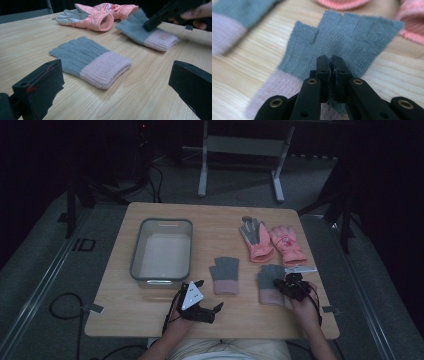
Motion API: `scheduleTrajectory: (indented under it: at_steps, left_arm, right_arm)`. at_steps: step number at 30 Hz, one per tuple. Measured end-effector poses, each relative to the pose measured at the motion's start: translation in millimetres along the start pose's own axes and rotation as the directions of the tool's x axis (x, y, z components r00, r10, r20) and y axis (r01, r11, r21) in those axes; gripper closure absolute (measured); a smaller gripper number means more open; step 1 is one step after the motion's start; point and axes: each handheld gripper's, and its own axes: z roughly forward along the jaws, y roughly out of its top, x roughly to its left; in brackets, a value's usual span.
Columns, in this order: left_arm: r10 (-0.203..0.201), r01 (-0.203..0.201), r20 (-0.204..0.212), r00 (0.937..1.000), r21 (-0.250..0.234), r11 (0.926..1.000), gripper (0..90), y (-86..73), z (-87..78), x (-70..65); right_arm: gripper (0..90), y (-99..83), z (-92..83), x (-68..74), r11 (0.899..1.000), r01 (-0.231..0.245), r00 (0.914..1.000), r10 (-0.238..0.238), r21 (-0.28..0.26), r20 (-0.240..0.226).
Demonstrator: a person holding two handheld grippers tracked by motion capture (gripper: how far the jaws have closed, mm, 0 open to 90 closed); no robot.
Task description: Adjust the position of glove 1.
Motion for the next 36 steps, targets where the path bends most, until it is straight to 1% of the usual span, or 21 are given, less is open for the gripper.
scheduleTrajectory:
  at_steps: [1,2,4,6,8,10,11,14,16,18,19,20,25,27,28,29,30,31,32,33,36]
  left_arm:
    - [0.002,-0.002,0.001,1.0000,0.001,1.0000,0.0,0.0,0.0,-0.2]
    - [0.002,-0.002,0.001,1.0000,0.001,1.0000,0.0,0.0,0.0,-0.2]
    - [0.004,-0.004,0.001,1.0000,0.001,1.0000,0.0,0.0,0.0,-0.2]
    - [0.004,-0.004,0.001,1.0000,0.001,1.0000,0.0,0.0,0.0,-0.1]
    - [0.004,-0.004,0.001,1.0000,0.001,1.0000,0.0,0.1,0.1,-0.2]
    - [0.004,-0.004,0.000,1.0000,0.002,1.0000,0.0,0.1,0.1,-0.2]
    - [0.005,-0.005,-0.001,1.0000,0.002,1.0000,0.0,0.1,0.1,-0.3]
    - [0.007,-0.007,-0.003,1.0000,0.002,1.0000,0.0,0.1,0.2,-0.6]
    - [0.009,-0.009,-0.003,1.0000,0.002,1.0000,0.0,0.1,0.1,-1.0]
    - [0.010,-0.010,-0.004,0.9999,0.002,0.9999,0.0,0.1,0.1,-1.0]
    - [0.010,-0.010,-0.004,0.9999,0.002,0.9999,0.0,0.1,0.1,-0.9]
    - [0.010,-0.010,-0.003,0.9999,0.002,1.0000,0.0,0.1,0.1,-0.9]
    - [0.009,-0.009,-0.002,1.0000,0.001,1.0000,0.0,0.1,0.2,-1.0]
    - [0.008,-0.008,-0.002,1.0000,0.000,1.0000,0.0,0.1,0.2,-1.1]
    - [0.008,-0.008,-0.002,1.0000,0.001,1.0000,0.0,0.1,0.1,-1.1]
    - [0.008,-0.008,-0.002,1.0000,0.001,1.0000,0.0,0.1,0.1,-1.2]
    - [0.009,-0.009,-0.002,1.0000,0.001,1.0000,0.0,0.1,0.1,-1.2]
    - [0.009,-0.009,-0.001,1.0000,0.000,1.0000,0.0,0.0,0.2,-1.2]
    - [0.009,-0.009,-0.002,1.0000,0.000,1.0000,0.0,0.0,0.2,-1.3]
    - [0.009,-0.009,-0.001,1.0000,-0.001,1.0000,0.0,0.0,0.2,-1.4]
    - [0.011,-0.011,-0.001,0.9999,0.000,0.9999,0.0,0.0,0.0,-1.4]
  right_arm:
    - [85.2,6.8,-8.5,0.9,1.000,-0.007,0.9999,0.007,-0.024,0.011]
    - [85.2,11.8,-13.5,1.3,0.999,-0.016,0.9999,0.016,-0.038,0.004]
    - [85.2,15.1,-16.2,1.9,0.999,-0.017,0.9998,0.017,-0.048,0.007]
    - [85.2,30.5,-25.2,4.5,0.997,-0.027,0.9996,0.027,-0.077,0.003]
    - [85.2,34.2,-26.7,5.4,0.996,-0.027,0.9996,0.027,-0.081,0.004]
    - [85.2,45.0,-31.2,8.9,0.993,-0.029,0.9996,0.029,-0.113,-0.001]
    - [85.2,52.6,-34.9,12.5,0.989,-0.030,0.9995,0.028,-0.142,-0.013]
    - [85.2,61.0,-36.7,17.2,0.987,-0.029,0.9992,0.024,-0.158,-0.032]
    - [85.2,72.1,-35.9,28.7,0.986,-0.014,0.9988,0.006,-0.169,-0.049]
    - [85.2,78.5,-33.9,37.9,0.985,-0.003,0.9981,-0.007,-0.174,-0.061]
    - [85.2,78.5,-33.9,37.9,0.985,-0.003,0.9981,-0.007,-0.174,-0.061]
    - [85.2,84.0,-30.6,46.3,0.984,0.002,0.9972,-0.016,-0.176,-0.074]
    - [85.2,94.4,-16.7,66.2,0.986,0.020,0.9931,-0.039,-0.167,-0.110]
    - [85.1,95.8,-13.7,70.2,0.986,0.023,0.9924,-0.043,-0.164,-0.116]
    - [85.1,97.9,-7.3,78.8,0.987,0.038,0.9905,-0.057,-0.156,-0.125]
    - [85.1,97.9,-7.3,78.8,0.987,0.038,0.9905,-0.057,-0.156,-0.125]
    - [85.1,98.7,0.1,87.4,0.989,0.042,0.9888,-0.062,-0.145,-0.136]
    - [85.1,98.7,0.1,87.4,0.989,0.042,0.9888,-0.062,-0.145,-0.136]
    - [85.1,98.5,8.2,95.5,0.990,0.048,0.9857,-0.068,-0.132,-0.154]
    - [85.1,98.5,8.2,95.5,0.990,0.048,0.9857,-0.068,-0.132,-0.154]
    - [85.1,95.6,22.9,110.4,0.993,0.056,0.9816,-0.074,-0.104,-0.176]
